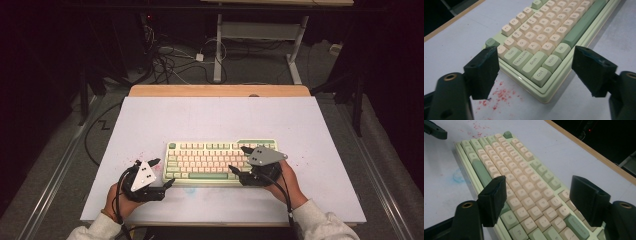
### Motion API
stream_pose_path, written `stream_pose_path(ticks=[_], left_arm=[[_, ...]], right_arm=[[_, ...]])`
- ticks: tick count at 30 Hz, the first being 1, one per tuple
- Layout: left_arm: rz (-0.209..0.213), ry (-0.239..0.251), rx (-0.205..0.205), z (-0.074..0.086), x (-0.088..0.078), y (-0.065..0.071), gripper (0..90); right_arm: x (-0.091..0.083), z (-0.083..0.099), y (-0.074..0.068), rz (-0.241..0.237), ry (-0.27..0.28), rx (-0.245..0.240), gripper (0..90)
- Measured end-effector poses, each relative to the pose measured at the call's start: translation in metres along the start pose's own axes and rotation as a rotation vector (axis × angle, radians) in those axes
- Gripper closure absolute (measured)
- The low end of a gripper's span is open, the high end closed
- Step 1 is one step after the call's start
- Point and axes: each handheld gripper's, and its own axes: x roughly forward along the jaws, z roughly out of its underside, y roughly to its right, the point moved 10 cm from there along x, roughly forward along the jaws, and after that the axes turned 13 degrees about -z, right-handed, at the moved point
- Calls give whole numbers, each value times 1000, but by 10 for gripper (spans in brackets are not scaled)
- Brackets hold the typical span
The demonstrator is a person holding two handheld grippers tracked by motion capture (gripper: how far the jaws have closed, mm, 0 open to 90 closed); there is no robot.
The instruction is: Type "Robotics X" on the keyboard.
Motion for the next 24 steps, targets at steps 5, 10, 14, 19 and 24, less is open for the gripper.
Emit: stream_pose_path(ticks=[5,10,14,19,24], left_arm=[[-2,-7,-26,0,0,-3,208],[-4,-14,-26,-1,1,-2,208],[-6,-21,-30,-1,2,-2,214],[-6,-22,-41,-4,3,-2,216],[0,-26,-37,-6,6,-1,235]], right_arm=[[-10,7,2,26,13,10,244],[-23,15,1,45,29,-3,213],[-32,23,1,58,38,5,210],[-41,32,0,77,32,0,205],[-47,42,-1,87,22,8,193]])
